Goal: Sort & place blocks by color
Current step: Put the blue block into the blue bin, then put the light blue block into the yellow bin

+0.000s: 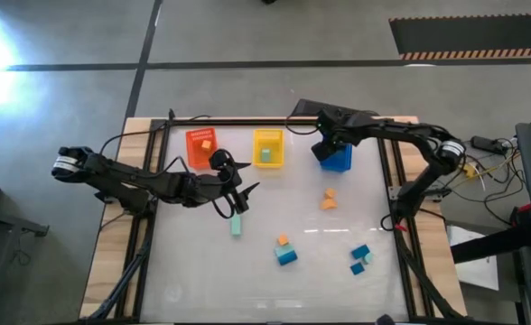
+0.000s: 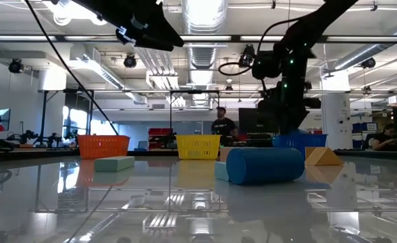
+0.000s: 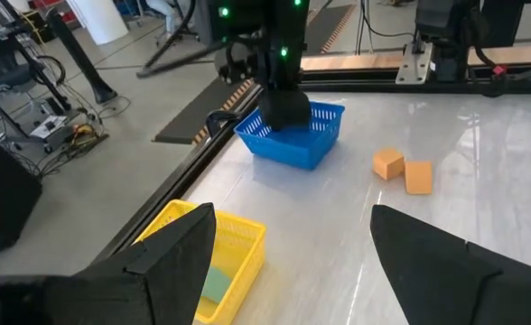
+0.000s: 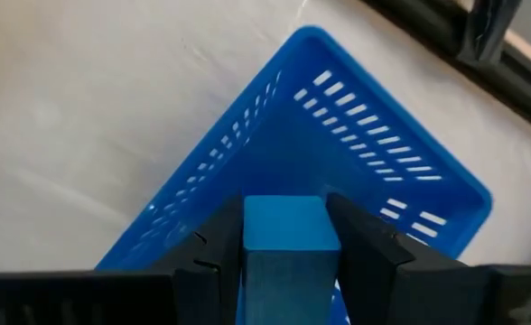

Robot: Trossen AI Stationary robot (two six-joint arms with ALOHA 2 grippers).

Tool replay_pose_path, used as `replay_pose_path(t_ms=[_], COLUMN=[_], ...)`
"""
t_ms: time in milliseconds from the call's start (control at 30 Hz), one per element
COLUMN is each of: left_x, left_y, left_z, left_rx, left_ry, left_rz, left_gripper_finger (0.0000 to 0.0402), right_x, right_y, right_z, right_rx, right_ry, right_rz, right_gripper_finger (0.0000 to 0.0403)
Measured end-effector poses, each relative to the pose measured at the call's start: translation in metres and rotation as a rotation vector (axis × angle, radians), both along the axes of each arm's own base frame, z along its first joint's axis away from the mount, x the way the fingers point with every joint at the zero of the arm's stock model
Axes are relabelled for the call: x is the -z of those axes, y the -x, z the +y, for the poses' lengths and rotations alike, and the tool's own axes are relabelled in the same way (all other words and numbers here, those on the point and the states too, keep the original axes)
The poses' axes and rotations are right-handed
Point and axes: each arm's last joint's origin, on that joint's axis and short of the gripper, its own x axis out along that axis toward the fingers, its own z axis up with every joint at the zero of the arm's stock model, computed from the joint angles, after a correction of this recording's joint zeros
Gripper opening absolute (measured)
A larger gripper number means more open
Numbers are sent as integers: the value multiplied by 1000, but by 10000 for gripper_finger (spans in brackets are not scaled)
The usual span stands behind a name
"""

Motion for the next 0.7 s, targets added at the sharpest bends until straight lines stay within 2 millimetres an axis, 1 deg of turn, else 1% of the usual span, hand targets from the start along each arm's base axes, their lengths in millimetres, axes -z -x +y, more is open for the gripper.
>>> replay_pose_path(t_ms=[67, 233, 333, 400, 500, 600, 700], left_x=[0, 0, 0, 2, 6, 13, 23], left_y=[0, 0, 0, 1, 3, 6, 12], left_z=[0, 0, 0, 0, -1, -1, 0], left_rx=[0, -3, -17, -28, -55, -103, -163], left_ry=[0, 11, 50, 82, 151, 252, 360], left_rz=[0, -8, -26, -30, -25, -8, 42], left_gripper_finger=[279, 279, 279, 279, 279, 279, 279], right_x=[3, 6, -1, -9, -23, -38, -52], right_y=[-1, -2, -1, 0, 1, 2, 4], right_z=[-1, -1, -1, 0, 6, 17, 33], right_rx=[1, 2, 1, -5, -19, -49, -91], right_ry=[-6, -9, 4, 20, 41, 74, 103], right_rz=[10, 19, 3, -16, -40, -88, -132], right_gripper_finger=[126, 212, 242, 250, 249, 239, 227])
